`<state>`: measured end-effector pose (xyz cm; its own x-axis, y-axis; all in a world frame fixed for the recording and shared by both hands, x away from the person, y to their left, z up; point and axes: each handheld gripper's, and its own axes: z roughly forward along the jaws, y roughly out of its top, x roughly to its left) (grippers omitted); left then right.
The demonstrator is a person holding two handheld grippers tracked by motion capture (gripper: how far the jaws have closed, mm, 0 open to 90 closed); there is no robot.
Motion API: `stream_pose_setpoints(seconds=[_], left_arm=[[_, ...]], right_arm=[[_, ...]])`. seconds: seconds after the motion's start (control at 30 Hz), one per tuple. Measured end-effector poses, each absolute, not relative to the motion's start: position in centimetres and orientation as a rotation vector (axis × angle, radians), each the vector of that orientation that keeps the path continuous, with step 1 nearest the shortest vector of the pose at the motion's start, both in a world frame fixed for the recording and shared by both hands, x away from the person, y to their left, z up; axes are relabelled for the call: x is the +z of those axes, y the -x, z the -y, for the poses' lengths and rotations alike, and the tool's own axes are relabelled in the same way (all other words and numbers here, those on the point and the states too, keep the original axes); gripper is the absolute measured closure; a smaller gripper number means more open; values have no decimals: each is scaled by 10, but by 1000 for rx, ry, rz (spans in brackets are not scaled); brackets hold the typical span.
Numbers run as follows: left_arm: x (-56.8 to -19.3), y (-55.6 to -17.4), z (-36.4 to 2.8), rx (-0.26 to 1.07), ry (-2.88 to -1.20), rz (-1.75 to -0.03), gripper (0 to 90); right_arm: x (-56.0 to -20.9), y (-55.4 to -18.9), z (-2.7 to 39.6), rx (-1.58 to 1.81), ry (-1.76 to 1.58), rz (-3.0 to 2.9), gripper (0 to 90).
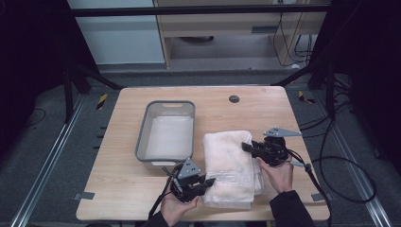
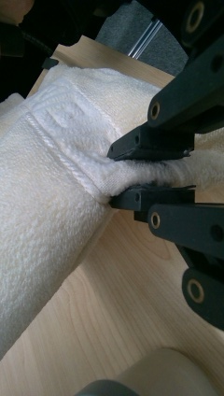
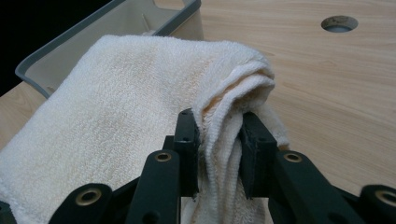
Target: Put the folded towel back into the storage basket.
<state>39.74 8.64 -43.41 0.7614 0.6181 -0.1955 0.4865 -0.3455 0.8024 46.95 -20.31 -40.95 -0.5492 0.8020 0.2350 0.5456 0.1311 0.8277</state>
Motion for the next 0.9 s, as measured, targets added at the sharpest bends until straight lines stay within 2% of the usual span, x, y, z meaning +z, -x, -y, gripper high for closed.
stream_pose_setpoints(seconds=[0.9], left_arm=[[-378,-412,-89,283,-1887,-780,778]], right_arm=[[-373,-475,208,1542,-1329,-1936,720]])
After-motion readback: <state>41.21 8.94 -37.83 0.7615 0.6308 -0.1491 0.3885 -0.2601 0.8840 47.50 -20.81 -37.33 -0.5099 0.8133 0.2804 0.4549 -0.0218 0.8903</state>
